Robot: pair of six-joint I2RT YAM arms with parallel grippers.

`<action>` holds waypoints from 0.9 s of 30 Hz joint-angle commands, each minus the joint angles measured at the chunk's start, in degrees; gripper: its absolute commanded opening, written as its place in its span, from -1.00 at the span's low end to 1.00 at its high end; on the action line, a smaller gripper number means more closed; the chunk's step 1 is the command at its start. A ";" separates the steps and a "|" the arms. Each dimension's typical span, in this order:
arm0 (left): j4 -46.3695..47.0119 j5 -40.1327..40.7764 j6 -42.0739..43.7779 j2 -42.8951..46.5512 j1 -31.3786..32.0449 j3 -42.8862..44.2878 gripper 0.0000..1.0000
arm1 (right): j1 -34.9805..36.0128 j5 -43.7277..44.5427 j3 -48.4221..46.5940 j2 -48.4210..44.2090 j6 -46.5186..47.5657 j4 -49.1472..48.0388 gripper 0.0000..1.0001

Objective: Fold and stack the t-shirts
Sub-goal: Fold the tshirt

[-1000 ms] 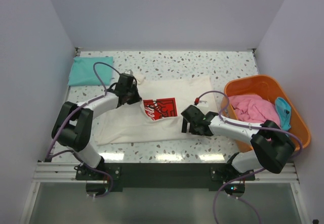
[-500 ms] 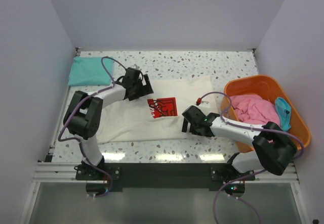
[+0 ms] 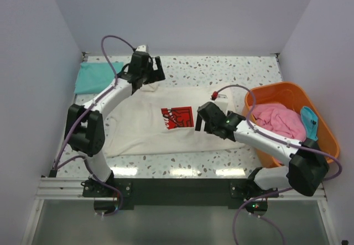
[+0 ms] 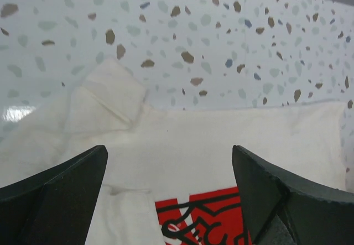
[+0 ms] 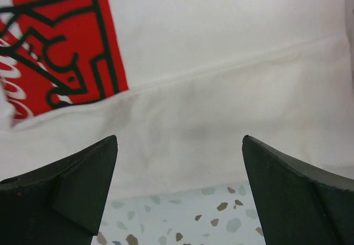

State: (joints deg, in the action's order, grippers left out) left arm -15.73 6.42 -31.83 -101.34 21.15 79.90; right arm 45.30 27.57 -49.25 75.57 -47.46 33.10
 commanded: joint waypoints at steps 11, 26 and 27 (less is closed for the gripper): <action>-7.99 -9.05 15.13 -21.43 -9.90 22.65 0.76 | -16.90 -0.50 -25.44 13.27 13.62 -0.76 0.97; -10.46 -6.51 15.05 -29.80 -10.34 30.76 -1.00 | -26.23 -4.46 -47.68 37.43 19.86 3.28 0.97; -10.29 -6.59 15.13 -29.45 -10.25 30.15 -1.00 | -26.40 -4.37 -50.21 38.94 20.21 4.24 0.97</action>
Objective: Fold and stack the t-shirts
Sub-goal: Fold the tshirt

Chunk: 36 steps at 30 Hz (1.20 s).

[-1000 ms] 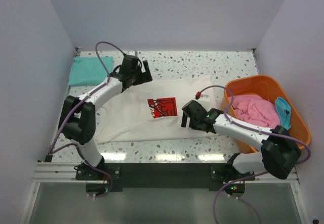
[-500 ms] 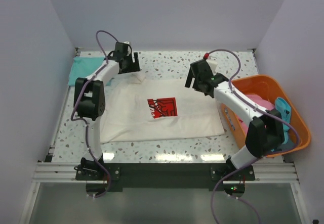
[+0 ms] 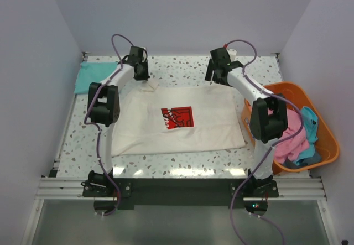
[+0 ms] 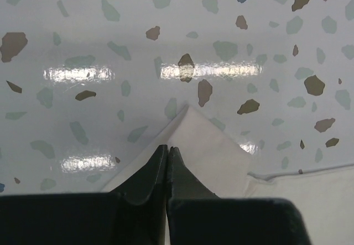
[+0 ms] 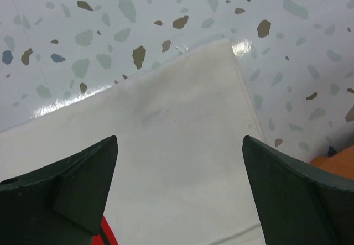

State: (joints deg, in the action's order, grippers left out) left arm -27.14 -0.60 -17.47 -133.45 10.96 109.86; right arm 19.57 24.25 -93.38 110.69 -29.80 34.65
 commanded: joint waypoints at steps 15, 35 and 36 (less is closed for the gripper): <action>6.92 2.89 2.27 15.85 -0.15 -10.90 -1.00 | -5.51 -1.05 -29.29 23.86 3.79 9.99 0.97; 12.63 -11.95 24.14 21.57 -2.26 -14.25 -1.00 | -7.80 -0.87 -29.93 29.75 3.26 6.22 0.86; 12.89 -14.75 25.81 21.04 -2.61 -13.89 -1.00 | -8.06 -0.87 -30.01 30.02 3.26 6.04 0.84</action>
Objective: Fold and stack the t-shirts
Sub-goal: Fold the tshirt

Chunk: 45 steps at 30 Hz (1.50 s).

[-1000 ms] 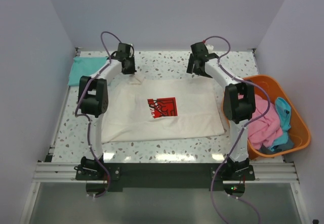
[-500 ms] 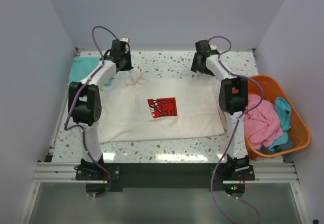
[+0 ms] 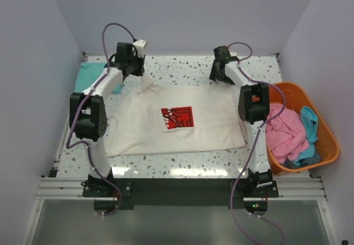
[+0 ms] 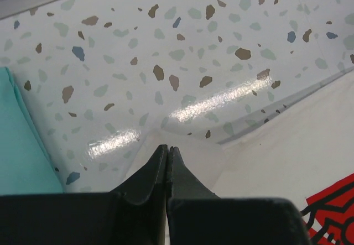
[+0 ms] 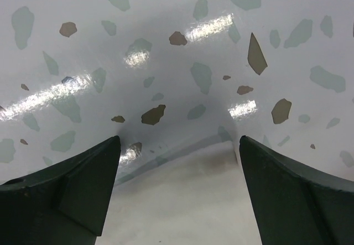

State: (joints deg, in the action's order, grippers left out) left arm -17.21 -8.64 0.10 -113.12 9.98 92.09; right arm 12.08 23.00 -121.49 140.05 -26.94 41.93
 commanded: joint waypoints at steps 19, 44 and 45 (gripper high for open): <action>-14.60 -19.05 41.37 -6.76 -3.21 19.88 -1.00 | -1.09 3.01 3.98 -3.99 1.80 -3.00 -1.00; 6.05 -20.72 13.54 31.63 -2.77 -29.39 -1.00 | 0.32 -4.37 38.41 -31.49 4.70 -18.29 -1.00; 6.66 -17.32 12.05 34.26 -2.68 -31.17 -1.00 | 0.40 -4.72 39.65 -33.50 4.62 -18.55 -1.00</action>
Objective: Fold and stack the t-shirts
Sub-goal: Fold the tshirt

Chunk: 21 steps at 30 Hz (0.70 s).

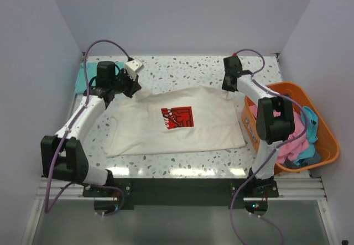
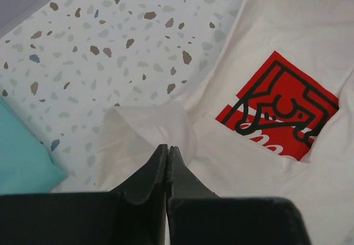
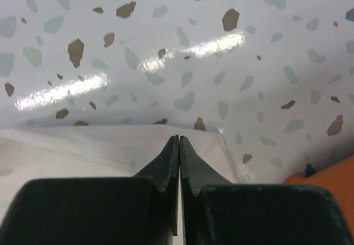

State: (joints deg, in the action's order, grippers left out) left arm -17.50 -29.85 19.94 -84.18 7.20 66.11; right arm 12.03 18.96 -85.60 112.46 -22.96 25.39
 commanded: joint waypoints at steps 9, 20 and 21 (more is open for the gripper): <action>8.45 14.90 -24.24 14.31 1.23 -17.67 -1.00 | 0.45 0.29 14.93 -15.51 0.02 -2.62 -1.00; -6.91 25.43 -45.24 19.83 2.12 -14.43 -1.00 | 0.45 -0.94 17.66 -21.32 0.28 -0.78 -1.00; -8.07 25.36 -46.91 20.63 2.11 -13.82 -1.00 | 0.45 -1.20 17.66 -21.58 0.28 -0.78 -1.00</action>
State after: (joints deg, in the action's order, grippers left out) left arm -19.27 -8.01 -17.39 -66.72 9.15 48.90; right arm 12.75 17.98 -68.18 94.15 -23.07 24.40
